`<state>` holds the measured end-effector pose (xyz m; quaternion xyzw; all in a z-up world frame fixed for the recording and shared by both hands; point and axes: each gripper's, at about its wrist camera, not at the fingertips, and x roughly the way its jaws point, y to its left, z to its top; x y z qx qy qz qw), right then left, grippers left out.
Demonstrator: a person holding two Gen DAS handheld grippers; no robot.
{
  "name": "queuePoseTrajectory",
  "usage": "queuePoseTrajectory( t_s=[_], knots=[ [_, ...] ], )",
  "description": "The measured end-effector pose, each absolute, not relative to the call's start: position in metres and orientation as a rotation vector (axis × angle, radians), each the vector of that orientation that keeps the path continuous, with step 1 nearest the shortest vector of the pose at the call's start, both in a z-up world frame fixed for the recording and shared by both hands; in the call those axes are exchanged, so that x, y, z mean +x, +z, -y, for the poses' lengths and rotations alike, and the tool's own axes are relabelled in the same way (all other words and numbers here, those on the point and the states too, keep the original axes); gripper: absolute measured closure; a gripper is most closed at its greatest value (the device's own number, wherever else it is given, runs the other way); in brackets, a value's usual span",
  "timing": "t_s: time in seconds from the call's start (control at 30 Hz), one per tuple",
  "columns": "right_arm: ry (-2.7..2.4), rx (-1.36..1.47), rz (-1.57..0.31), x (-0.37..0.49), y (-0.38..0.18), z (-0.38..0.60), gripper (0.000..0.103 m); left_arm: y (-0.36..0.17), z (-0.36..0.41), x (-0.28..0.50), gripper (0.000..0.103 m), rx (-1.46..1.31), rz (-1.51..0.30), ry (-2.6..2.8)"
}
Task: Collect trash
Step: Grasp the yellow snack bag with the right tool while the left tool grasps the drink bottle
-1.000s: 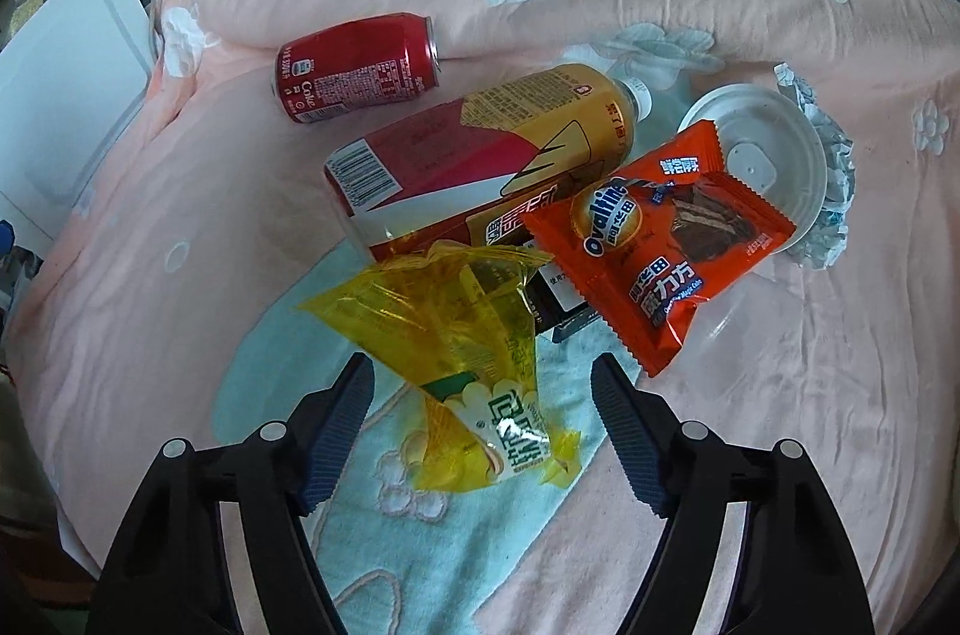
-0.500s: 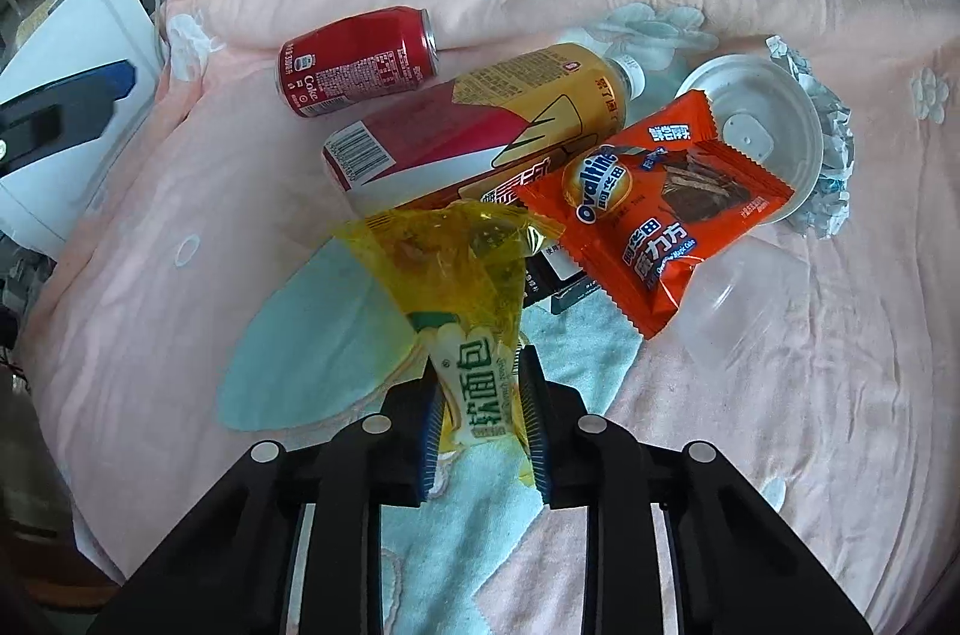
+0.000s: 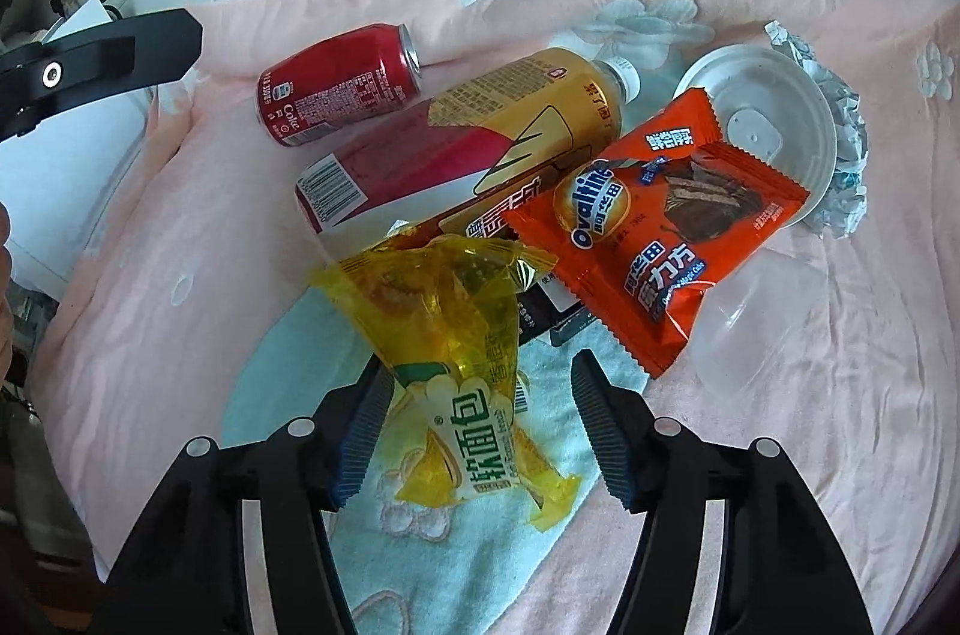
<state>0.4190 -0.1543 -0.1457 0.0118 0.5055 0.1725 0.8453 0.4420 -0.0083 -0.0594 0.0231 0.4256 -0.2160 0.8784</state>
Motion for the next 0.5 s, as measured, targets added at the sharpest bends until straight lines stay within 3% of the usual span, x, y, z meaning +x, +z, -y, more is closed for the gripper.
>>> queuePoseTrajectory(
  t_s=[0.07, 0.17, 0.5],
  knots=[
    [0.357, 0.033, -1.086, 0.421, -0.152, 0.152, 0.071, -0.061, 0.012, 0.449, 0.024, 0.045, -0.899, -0.455],
    [0.355, 0.042, -1.077, 0.415, -0.151, 0.152, 0.078, -0.067, 0.026, 0.459, 0.024, 0.059, -0.917, -0.476],
    [0.345, 0.019, -1.053, 0.36, -0.126, 0.169, 0.082, -0.103, 0.076, 0.491, 0.02, 0.153, -1.006, -0.513]
  ],
)
